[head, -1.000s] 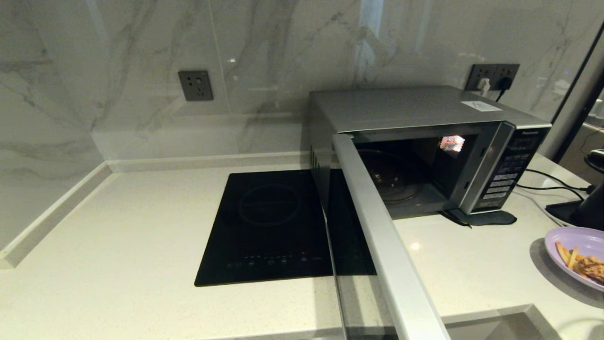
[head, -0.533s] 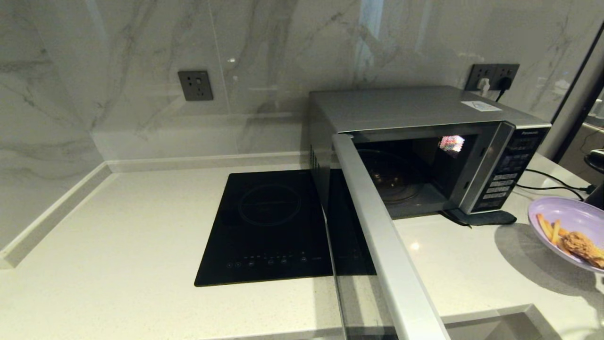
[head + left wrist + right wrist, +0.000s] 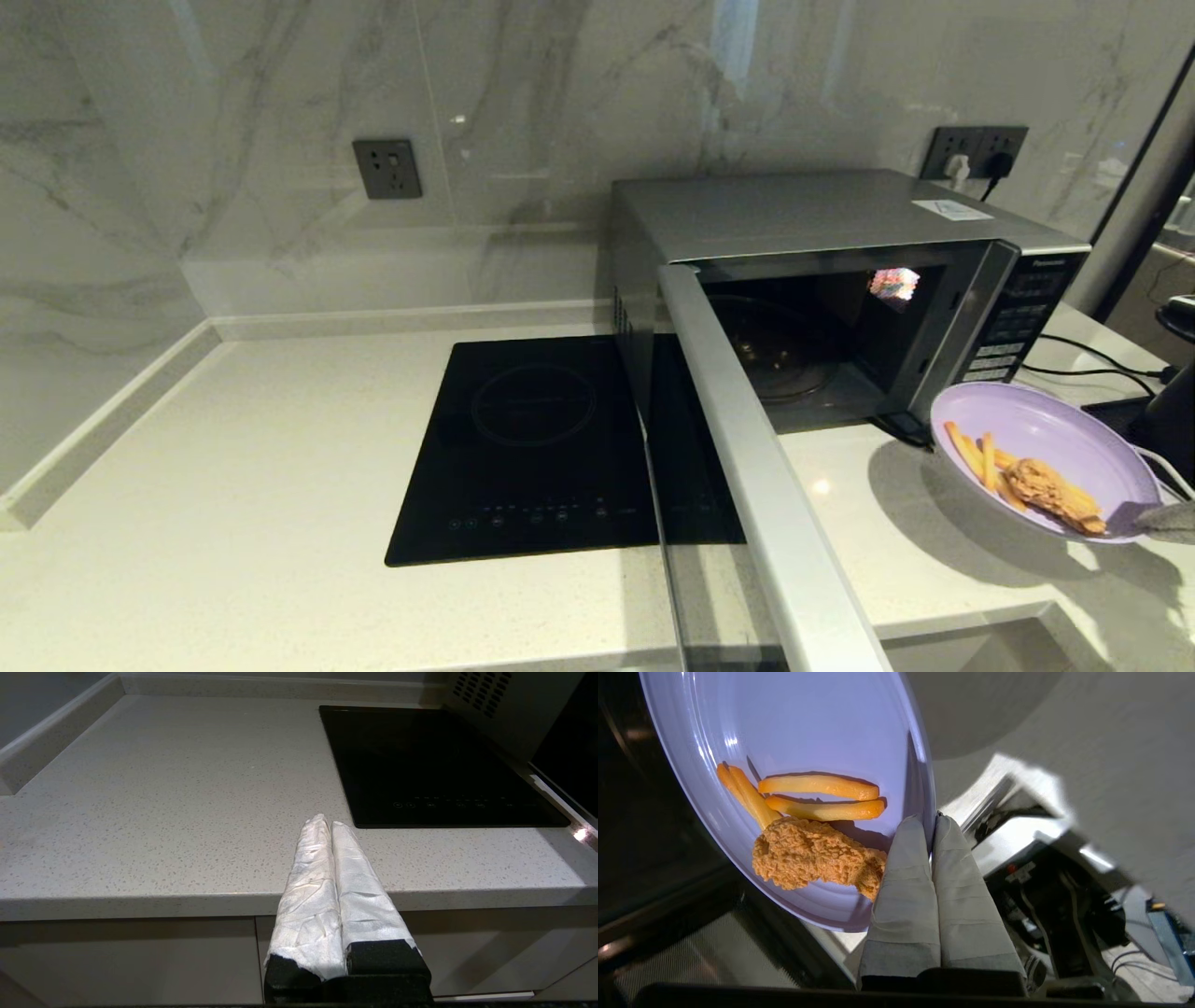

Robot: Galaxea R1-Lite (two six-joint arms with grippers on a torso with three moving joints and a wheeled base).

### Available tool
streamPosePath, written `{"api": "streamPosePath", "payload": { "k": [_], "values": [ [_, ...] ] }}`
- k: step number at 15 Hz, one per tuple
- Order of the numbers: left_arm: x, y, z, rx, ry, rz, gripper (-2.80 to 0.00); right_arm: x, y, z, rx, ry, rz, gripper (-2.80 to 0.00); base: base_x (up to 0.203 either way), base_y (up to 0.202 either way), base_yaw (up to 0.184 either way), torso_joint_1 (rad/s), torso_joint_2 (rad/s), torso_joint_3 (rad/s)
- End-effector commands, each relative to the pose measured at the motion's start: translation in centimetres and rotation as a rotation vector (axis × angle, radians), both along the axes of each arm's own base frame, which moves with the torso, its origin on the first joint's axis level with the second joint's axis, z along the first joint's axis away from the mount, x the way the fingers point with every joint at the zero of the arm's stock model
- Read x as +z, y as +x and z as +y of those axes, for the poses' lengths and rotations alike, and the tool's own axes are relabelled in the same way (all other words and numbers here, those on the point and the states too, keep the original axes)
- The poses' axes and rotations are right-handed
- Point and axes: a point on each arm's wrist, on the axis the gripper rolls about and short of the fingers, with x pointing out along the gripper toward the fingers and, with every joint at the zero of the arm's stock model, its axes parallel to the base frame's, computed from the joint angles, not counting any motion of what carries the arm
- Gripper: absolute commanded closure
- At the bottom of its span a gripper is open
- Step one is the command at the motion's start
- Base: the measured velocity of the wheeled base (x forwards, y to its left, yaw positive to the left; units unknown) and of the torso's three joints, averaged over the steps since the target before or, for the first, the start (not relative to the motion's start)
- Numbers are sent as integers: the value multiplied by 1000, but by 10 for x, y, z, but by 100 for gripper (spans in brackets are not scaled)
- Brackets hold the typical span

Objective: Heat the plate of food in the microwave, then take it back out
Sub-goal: Put the plate in the microwave oven

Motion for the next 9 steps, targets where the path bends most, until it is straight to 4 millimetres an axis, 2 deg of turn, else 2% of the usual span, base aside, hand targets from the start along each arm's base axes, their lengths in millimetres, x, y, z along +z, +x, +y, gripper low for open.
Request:
{"api": "streamPosePath", "payload": {
  "k": [1,6,9],
  "values": [
    [0,0,0,1,-1,1,0,8,4,26,62,15,-19,0,0,0,0,0,0,0],
    [0,0,0,1,-1,1,0,24,20,75,172,70,-46,0,0,0,0,0,0,0],
    [0,0,0,1,-1,1,0,28,32,97,238,90,-46,0,0,0,0,0,0,0]
  ]
}}
